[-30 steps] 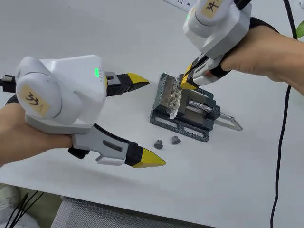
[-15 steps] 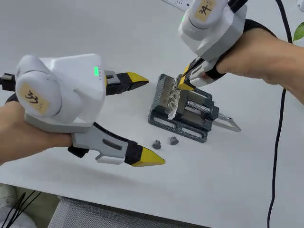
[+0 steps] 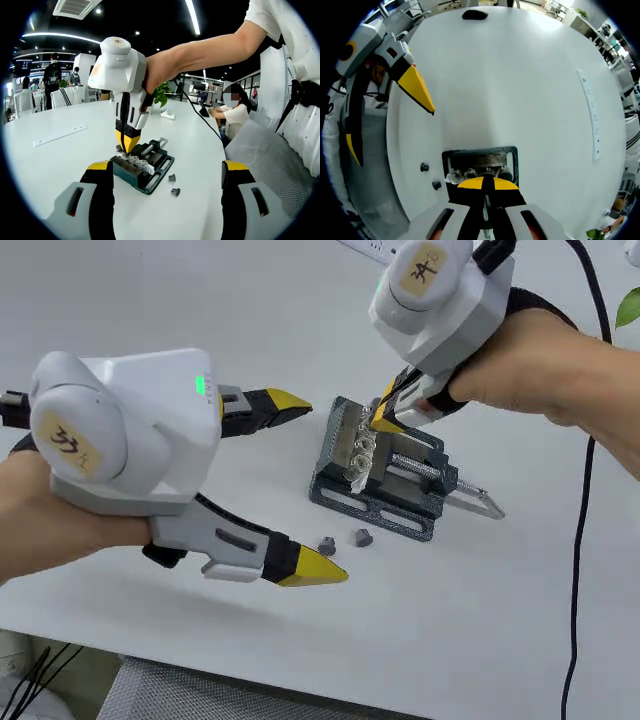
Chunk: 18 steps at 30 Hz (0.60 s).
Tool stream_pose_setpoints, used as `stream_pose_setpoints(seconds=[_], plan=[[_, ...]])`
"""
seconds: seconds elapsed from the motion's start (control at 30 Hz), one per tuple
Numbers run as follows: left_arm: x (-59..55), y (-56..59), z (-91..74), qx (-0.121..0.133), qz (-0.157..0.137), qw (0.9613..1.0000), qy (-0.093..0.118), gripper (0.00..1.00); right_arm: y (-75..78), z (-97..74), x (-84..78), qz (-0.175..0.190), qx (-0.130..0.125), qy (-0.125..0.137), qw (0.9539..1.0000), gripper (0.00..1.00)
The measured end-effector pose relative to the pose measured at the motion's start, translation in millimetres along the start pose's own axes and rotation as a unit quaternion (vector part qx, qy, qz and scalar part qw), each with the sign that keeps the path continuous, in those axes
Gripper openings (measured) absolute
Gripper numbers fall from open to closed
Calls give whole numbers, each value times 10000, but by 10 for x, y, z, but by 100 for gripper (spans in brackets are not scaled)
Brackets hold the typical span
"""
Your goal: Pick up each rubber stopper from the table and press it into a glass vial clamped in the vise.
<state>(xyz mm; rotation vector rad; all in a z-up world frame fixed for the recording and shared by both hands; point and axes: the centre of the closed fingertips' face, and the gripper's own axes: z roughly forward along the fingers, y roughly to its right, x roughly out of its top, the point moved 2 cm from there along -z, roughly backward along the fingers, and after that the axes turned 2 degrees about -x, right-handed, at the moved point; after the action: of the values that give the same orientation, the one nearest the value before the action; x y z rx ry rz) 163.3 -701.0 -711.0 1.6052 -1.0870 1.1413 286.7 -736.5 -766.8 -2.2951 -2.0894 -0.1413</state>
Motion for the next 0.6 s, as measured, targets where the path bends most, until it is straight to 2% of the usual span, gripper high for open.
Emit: stream_pose_setpoints(seconds=[0.4,0.6], plan=[[28,22,-66,42,69,9999,-118,89,27,-25,0,94,119,178,9997,0],[41,16,-95,105,118,9997,-183,89,20,-15,-3,58,42,324,9994,0]])
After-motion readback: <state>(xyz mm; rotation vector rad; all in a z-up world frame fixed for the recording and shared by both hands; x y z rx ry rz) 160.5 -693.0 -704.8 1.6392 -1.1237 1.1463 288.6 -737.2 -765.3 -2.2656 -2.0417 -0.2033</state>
